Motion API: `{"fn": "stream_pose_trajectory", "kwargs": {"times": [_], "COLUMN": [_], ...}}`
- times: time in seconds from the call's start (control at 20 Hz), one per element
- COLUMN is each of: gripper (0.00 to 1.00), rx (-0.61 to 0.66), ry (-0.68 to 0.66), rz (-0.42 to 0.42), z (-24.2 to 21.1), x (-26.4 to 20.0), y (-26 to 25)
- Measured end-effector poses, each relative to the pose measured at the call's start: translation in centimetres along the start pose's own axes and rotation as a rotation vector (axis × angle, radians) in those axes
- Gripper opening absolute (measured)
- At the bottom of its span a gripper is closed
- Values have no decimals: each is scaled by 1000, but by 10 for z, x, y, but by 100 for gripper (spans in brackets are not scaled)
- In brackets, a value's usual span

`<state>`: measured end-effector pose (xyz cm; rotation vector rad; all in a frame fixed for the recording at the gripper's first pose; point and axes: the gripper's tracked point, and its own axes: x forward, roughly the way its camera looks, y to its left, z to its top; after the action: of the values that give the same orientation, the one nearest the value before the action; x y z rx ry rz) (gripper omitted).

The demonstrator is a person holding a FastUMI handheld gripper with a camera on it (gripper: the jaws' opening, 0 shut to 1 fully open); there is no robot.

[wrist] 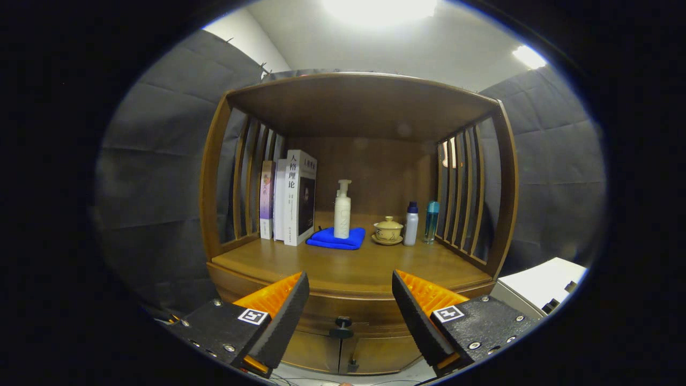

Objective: Pull open the drawer, take out the items inside it, and place them on the countertop above the cabinet.

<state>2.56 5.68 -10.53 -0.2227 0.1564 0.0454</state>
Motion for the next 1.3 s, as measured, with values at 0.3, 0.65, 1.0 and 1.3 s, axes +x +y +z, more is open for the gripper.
{"fn": "stream_pose_trajectory", "kwargs": {"times": [0.3,0.65,1.0,1.3], "gripper": [97,97,96,81], "rx": [1,-20,34,31], "ry": [37,81,126,155], "rz": [5,-13,-25,-42], "z": [-41,-85,-123,-144], "x": [19,37,55,63], "y": [7,9,8,4]}}
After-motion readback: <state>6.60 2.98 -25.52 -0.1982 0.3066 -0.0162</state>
